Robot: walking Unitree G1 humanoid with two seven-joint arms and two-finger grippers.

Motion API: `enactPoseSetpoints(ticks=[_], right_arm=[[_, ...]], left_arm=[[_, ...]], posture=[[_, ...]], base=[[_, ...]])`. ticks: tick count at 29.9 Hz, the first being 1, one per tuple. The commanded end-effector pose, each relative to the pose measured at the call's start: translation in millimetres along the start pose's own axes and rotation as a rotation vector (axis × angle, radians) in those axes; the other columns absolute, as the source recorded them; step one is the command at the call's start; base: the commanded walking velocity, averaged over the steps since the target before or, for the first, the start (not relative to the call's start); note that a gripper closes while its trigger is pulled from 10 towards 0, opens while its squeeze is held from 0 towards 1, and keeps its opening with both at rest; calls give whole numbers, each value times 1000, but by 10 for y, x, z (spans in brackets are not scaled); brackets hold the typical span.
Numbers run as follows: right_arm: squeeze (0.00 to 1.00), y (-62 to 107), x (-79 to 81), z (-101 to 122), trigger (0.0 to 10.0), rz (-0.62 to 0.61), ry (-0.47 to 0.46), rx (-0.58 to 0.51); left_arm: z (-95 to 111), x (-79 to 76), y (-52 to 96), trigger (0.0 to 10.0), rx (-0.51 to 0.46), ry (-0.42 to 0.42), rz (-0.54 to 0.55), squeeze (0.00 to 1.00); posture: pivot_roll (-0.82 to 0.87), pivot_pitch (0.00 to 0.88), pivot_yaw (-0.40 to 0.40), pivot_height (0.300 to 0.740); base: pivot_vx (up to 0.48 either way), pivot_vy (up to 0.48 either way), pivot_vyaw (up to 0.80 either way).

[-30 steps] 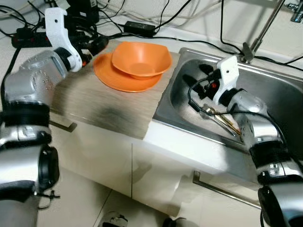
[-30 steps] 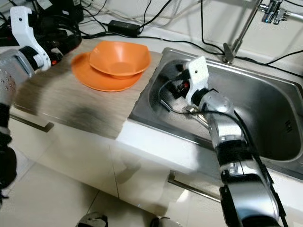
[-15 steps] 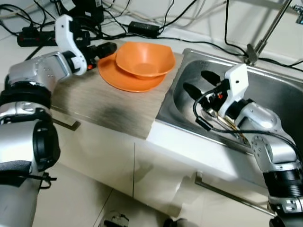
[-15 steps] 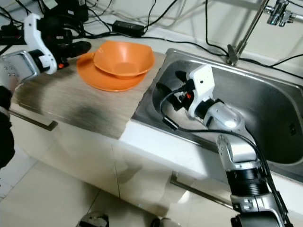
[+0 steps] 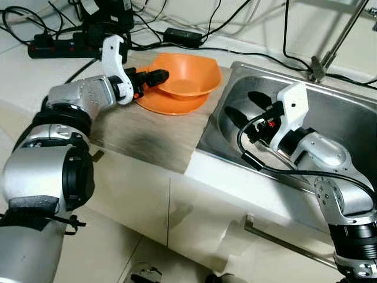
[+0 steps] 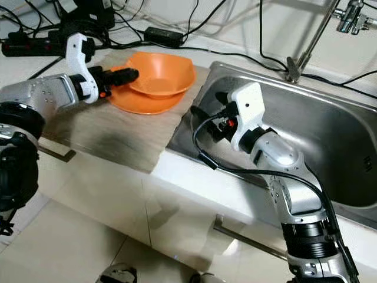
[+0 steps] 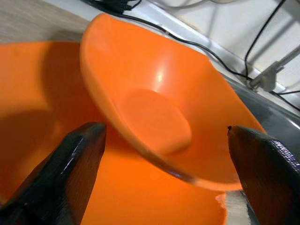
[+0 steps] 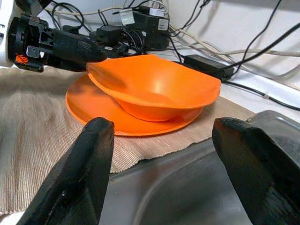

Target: Kitchen organization

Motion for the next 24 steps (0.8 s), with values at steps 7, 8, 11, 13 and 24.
enactPoseSetpoints(ticks=[7, 8, 11, 13, 24], right_arm=[[0, 44, -7, -3, 10000, -25, -4, 11], [0, 44, -7, -3, 10000, -27, -4, 12], [0, 40, -16, -8, 10000, -34, -4, 14], [0, 36, -21, -14, 10000, -36, -3, 15], [0, 20, -27, -24, 10000, -46, -1, 15]], left_arm=[[-1, 4, -22, 0, 0, -16, 26, 0], [-3, 7, -23, 0, 1, -16, 29, 0], [-20, 12, -23, 0, 10, -11, 33, 0], [-33, 22, -21, 0, 16, -10, 38, 0], [-123, 6, -35, 0, 56, -19, 21, 0]], posture=[[-11, 21, -17, 740], [-10, 21, -17, 740], [-8, 22, -16, 740], [-7, 22, -15, 740], [-4, 22, -12, 740]], base=[[0, 0, 0], [0, 0, 0], [0, 0, 0], [0, 0, 0], [0, 0, 0]])
Point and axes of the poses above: a point about 5 cm out from each wrist's last joint towards the gripper, its own y axis pointing back from the gripper into the wrist, its own z axis along the axis of the wrist's last joint, x = y × z, the point moved 4 cm from there along -y, pointing out of the wrist towards the gripper, and after that the axes turned 4 degrees about -y, right-handed, at the moved point
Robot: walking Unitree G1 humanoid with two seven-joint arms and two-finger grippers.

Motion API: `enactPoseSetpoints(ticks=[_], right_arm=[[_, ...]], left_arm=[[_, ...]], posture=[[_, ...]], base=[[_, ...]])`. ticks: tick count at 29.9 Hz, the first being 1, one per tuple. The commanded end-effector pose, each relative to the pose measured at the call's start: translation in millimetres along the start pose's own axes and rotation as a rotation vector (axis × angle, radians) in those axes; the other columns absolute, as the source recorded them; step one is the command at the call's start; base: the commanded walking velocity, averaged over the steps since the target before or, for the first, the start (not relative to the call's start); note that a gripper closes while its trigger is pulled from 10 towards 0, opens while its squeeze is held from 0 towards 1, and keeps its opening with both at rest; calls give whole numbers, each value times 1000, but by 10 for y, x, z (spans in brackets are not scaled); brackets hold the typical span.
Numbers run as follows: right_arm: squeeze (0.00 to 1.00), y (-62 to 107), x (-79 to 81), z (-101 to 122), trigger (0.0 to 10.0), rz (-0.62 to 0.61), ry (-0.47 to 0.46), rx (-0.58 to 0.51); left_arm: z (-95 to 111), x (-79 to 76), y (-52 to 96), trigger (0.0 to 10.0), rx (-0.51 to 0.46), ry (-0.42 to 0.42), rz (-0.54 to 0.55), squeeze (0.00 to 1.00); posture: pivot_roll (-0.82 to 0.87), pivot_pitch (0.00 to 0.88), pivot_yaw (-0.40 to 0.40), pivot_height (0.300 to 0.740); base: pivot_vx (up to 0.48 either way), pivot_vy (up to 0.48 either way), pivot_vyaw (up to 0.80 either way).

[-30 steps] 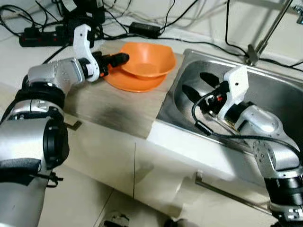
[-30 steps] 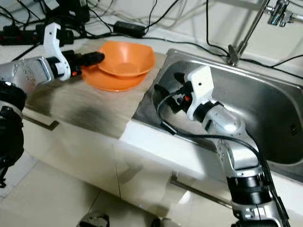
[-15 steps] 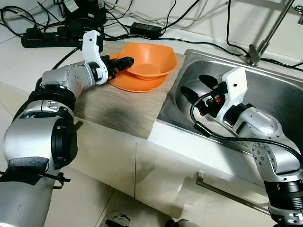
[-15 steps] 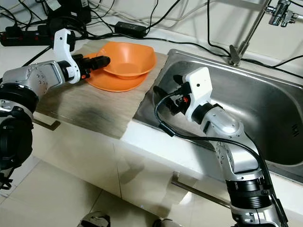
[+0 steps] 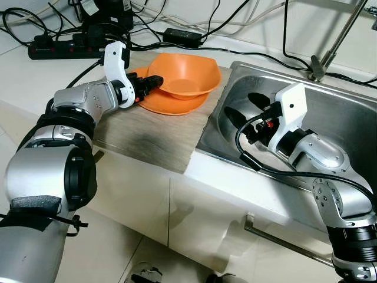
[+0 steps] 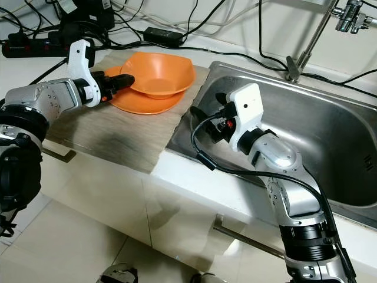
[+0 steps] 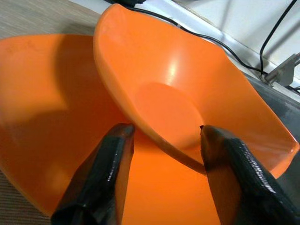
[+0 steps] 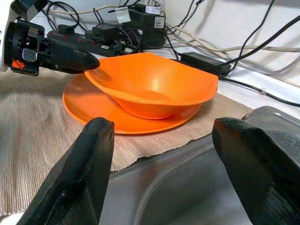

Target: Kitchen organization

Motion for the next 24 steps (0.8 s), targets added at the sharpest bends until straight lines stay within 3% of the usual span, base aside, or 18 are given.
enactPoseSetpoints(ticks=[1, 16, 20, 22, 23, 24], right_arm=[[0, 18, -46, -18, 10000, -26, 3, 9], [0, -23, -41, -6, 10000, -32, 0, -5], [0, -50, -129, 90, 10000, -109, -15, -60], [0, -67, -289, 217, 10000, -238, -81, -141], [0, -67, -289, 217, 10000, -238, -81, -141], [0, -76, -346, 259, 10000, -287, -143, -173]], left_arm=[[-54, -31, -24, 0, 31, -3, -9, 0], [-93, 0, -18, 0, 36, 19, 6, 0], [34, 26, -13, 0, -58, 43, 36, 0], [136, -17, -25, 0, -129, 43, 27, 0], [136, -17, -25, 0, -129, 43, 27, 0], [166, -53, -40, 0, -153, 26, 18, 0]], posture=[[-4, 22, -12, 740], [-2, 17, -13, 740], [-5, 11, -11, 740], [-3, 6, -16, 740], [-3, 6, -16, 740], [-1, 3, -17, 740]], base=[[0, 0, 0], [0, 0, 0], [0, 0, 0], [0, 0, 0], [0, 0, 0], [0, 0, 0]])
Point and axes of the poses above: a point about 5 cm out from each wrist's last joint towards the gripper, its own y axis pointing back from the gripper into the wrist, its own z axis along the axis of the wrist's last joint, x = y × z, the point moved 4 cm from there along -y, pointing out of the wrist towards the gripper, and after that the axes turned 4 degrees about -y, right-handed, at the moved point
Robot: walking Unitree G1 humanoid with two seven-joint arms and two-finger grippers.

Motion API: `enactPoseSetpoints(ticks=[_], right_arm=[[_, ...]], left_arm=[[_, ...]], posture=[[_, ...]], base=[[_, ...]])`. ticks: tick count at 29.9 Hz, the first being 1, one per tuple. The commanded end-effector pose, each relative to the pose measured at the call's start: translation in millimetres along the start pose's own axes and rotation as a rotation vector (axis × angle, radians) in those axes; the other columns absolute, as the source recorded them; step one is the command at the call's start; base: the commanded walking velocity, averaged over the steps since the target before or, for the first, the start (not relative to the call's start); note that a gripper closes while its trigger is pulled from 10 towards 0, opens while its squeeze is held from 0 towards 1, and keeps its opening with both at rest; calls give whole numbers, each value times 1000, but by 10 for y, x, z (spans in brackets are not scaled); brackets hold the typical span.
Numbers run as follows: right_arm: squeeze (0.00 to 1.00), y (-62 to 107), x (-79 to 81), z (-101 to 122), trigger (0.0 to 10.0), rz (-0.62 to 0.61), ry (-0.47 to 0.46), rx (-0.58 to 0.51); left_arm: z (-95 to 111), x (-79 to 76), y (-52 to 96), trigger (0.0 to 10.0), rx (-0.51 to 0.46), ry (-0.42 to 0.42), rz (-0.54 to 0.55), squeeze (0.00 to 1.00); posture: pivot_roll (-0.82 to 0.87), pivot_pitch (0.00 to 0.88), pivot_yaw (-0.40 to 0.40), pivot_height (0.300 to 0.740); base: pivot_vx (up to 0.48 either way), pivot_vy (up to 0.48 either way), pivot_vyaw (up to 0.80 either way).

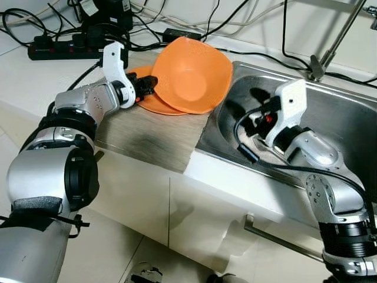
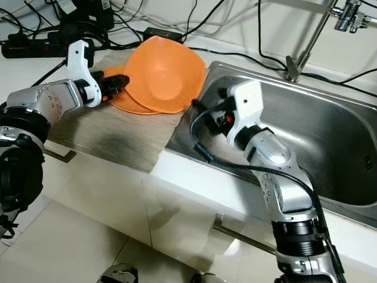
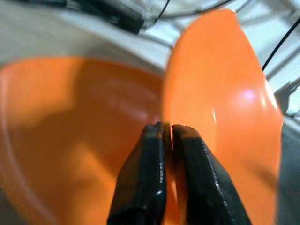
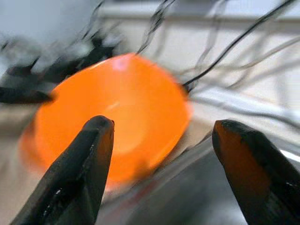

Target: Kitchen organization

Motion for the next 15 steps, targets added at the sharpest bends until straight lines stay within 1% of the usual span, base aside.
enactPoseSetpoints(ticks=[1, 2, 3, 4, 5, 6, 9, 10, 12, 13, 15], right_arm=[[192, -7, -112, 67, 10000, -69, -65, -35], [753, -23, -116, 70, 10000, -80, -100, -39], [753, -23, -116, 70, 10000, -80, -100, -39], [1000, -38, -117, 68, 10000, -89, -127, -40], [1000, -52, -121, 64, 10000, -96, -149, -41], [1000, -52, -121, 64, 10000, -96, -149, -41], [1000, -93, -161, 24, 10000, -131, -216, -32], [1000, -93, -161, 24, 10000, -131, -216, -32], [1000, -120, -212, -18, 10000, -165, -288, -17], [1000, -120, -212, -18, 10000, -165, -288, -17], [1000, -127, -231, -37, 10000, -171, -316, -8]], left_arm=[[74, -81, -24, 0, -52, -8, -28, 0], [91, -118, -36, 0, -74, 5, -37, 0], [91, -118, -36, 0, -74, 5, -37, 0], [100, -142, -44, 0, -93, 15, -41, 0], [102, -168, -49, 0, -107, 24, -51, 0], [102, -168, -49, 0, -107, 24, -51, 0], [87, -224, -48, 0, -146, 44, -71, 0], [87, -224, -48, 0, -146, 44, -71, 0], [122, -259, -29, 0, -193, 78, -80, 0], [122, -259, -29, 0, -193, 78, -80, 0], [160, -276, -3, 0, -220, 107, -89, 0]], posture=[[-1, 0, -18, 740], [1, 0, -20, 740], [1, 0, -20, 740], [1, 0, -20, 740], [2, 0, -24, 740], [2, 0, -24, 740], [7, 0, -31, 740], [7, 0, -31, 740], [10, 0, -38, 740], [10, 0, -38, 740], [10, 0, -40, 740]], base=[[0, 0, 0], [0, 0, 0], [0, 0, 0], [0, 0, 0], [0, 0, 0], [0, 0, 0], [0, 0, 0], [0, 0, 0], [0, 0, 0], [0, 0, 0], [0, 0, 0]])
Point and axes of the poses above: a point about 5 cm out from each wrist's last joint towards the gripper, its own y axis pointing back from the gripper into the wrist, its own z axis along the axis of the wrist's last joint, x = y × z, the point moved 4 cm from there along -y, pointing out of the wrist towards the gripper, and after that the axes turned 4 degrees about -y, right-handed, at the moved point
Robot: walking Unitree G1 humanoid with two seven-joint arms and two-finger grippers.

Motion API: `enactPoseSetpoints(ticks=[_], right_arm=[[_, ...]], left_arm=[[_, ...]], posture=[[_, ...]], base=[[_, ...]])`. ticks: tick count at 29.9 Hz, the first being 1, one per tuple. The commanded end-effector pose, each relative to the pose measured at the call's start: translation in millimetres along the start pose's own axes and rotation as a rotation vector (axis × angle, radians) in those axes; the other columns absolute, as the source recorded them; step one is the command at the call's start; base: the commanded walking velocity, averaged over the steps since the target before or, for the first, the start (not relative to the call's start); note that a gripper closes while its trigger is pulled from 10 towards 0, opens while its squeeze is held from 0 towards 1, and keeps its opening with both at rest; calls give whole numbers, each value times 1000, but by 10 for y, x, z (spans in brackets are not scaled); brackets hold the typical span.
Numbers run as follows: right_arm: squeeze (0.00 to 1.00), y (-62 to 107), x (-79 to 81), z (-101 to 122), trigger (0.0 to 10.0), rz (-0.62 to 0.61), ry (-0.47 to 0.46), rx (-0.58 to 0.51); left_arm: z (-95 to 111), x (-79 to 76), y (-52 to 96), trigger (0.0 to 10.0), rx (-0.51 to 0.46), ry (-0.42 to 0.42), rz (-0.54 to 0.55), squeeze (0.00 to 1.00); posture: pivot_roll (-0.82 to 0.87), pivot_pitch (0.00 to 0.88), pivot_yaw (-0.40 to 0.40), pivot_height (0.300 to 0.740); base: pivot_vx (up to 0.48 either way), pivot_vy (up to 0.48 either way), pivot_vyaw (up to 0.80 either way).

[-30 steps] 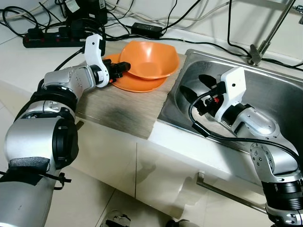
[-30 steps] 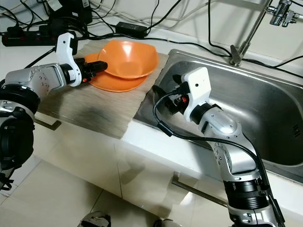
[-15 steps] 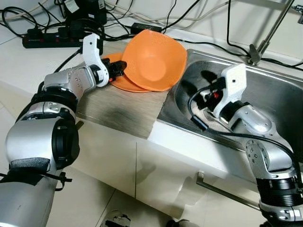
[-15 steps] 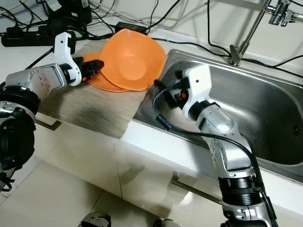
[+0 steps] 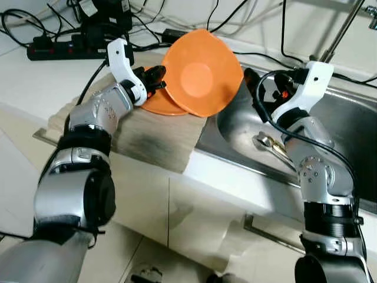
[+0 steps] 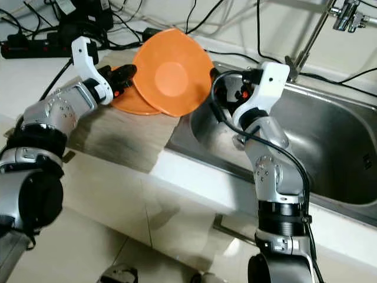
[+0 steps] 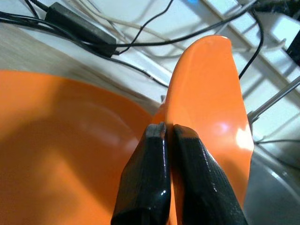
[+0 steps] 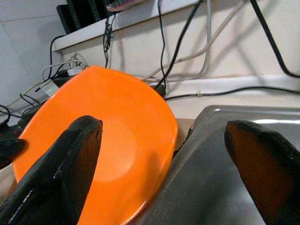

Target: Kitchen organization

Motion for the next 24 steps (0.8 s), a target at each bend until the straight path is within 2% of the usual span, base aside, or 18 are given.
enactPoseSetpoints(ticks=[1, 4, 6, 11, 12, 13, 14, 18, 24], right_arm=[[1000, -14, -47, 14, 10000, -12, -35, 12], [1000, -12, -82, -1, 10000, -13, -54, 29], [1000, -8, -139, 1, 10000, -15, -108, 44], [1000, -9, -107, 19, 10000, 39, -198, 60], [800, -12, -82, 30, 10000, 57, -211, 59], [267, -14, -35, 46, 10000, 90, -228, 56], [0, -15, 18, 68, 10000, 124, -250, 47], [0, 21, 229, 154, 10000, 259, -346, 18], [0, 35, 261, 135, 10000, 277, -334, 36]], left_arm=[[253, -106, 26, 0, -100, 21, -40, 0], [334, -152, 78, 0, -154, 45, -81, 0], [372, -198, 147, 0, -186, 71, -135, 0], [352, -303, 214, 0, -177, 83, -214, 0], [334, -328, 223, 0, -169, 68, -226, 0], [308, -356, 231, 0, -159, 59, -237, 0], [285, -374, 235, 0, -151, 51, -243, 0], [227, -401, 243, 0, -142, 46, -233, 0], [230, -417, 250, 0, -142, 52, -239, 0]], posture=[[11, 0, -40, 740], [10, 0, -39, 740], [9, 0, -39, 740], [12, 0, -42, 740], [12, 0, -42, 740], [14, 0, -44, 740], [14, 0, -44, 740], [15, 0, -42, 740], [15, 0, -42, 740]], base=[[0, 0, 0], [0, 0, 0], [0, 0, 0], [0, 0, 0], [0, 0, 0], [0, 0, 0], [0, 0, 0], [0, 0, 0], [0, 0, 0]])
Point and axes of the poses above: a point about 5 cm out from each wrist's last joint towards the gripper, its own y axis pointing back from the gripper into the wrist, its own z axis along the axis of the wrist's last joint, x = y × z, the point moved 4 cm from there along -y, pointing out of the wrist towards the gripper, and after that the axes turned 4 degrees about -y, right-handed, at the moved point
